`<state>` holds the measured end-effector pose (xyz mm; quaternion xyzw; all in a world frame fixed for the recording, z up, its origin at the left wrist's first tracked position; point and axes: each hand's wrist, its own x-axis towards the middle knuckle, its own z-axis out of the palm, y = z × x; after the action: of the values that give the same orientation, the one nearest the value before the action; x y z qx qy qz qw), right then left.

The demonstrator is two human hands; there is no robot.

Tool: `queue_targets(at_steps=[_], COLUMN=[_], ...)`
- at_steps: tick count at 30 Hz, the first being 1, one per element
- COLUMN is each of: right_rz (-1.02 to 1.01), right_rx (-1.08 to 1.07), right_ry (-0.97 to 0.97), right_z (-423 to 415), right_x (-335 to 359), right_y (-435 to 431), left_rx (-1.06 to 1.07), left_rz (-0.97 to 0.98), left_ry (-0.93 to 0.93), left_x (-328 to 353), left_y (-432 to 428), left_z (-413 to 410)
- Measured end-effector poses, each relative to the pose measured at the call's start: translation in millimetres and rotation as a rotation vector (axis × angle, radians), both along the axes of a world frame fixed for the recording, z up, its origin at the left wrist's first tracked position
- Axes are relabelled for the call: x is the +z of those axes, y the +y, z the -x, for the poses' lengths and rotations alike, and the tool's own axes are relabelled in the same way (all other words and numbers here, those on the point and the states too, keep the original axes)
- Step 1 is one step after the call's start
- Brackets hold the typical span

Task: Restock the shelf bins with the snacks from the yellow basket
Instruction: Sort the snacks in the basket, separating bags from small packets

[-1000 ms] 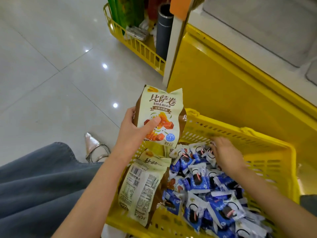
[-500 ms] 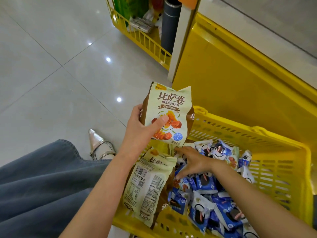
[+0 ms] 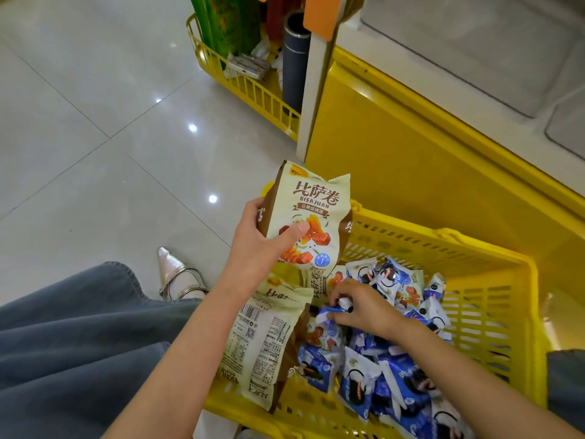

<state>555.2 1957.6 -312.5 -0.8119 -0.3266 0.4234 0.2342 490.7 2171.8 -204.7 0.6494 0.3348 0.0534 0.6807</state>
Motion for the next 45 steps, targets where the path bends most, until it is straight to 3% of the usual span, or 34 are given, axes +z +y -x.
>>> queue_targets(at_steps=[6,9,12,14,16,18,20,25,27,30,32,35,37,45], right_rz=[-0.198,-0.098,0.167,0.163,-0.053,-0.241,-0.265,-0.301,-0.32,-0.33,-0.305,-0.2,-0.133,0.062], right_rx=[-0.474,-0.525,-0.446,-0.481,-0.62,-0.697,-0.68,-0.778,-0.778,-0.845,-0.845,-0.748,-0.655,-0.395], right_ry=[-0.227,-0.3,-0.376,-0.415,-0.233,0.109,0.294,0.416,0.418,0.244,0.048,-0.173,-0.255,-0.069], right_z=[-26,-42,-46,-42,-32,-20,-11,-11,-15,-21,-24,-25,-24,-24], right_x=[41,53,57,65,85,103,112,107,104,93,82,58,38,-33], right_y=[-30,-61,-83,-84,-70,-48,-26,-2,-2,1,10,30,46,82], left_rx=[-0.052,-0.086,-0.134,-0.168,-0.209,-0.242,-0.276,-0.425,-0.433,-0.239,-0.162,-0.258,-0.274,-0.234], left_rz=[-0.047,-0.039,-0.044,-0.051,-0.074,-0.078,-0.071,-0.073,-0.245,-0.663,-0.728,-0.547,-0.52,-0.629], left_ry=[-0.005,-0.003,0.022,0.042,0.065,0.067,0.056,0.018,-0.015,-0.011,0.105,0.244,0.236,0.19], left_x=[10,12,10,7,4,-1,-4,1,2,-11,-25,-47,-56,-59], left_y=[-16,-25,-36,-42,-47,-51,-53,-38,-23,7,25,32,28,27], left_z=[0,-1,1,3,6,11,15,19,22,25,29,35,40,36])
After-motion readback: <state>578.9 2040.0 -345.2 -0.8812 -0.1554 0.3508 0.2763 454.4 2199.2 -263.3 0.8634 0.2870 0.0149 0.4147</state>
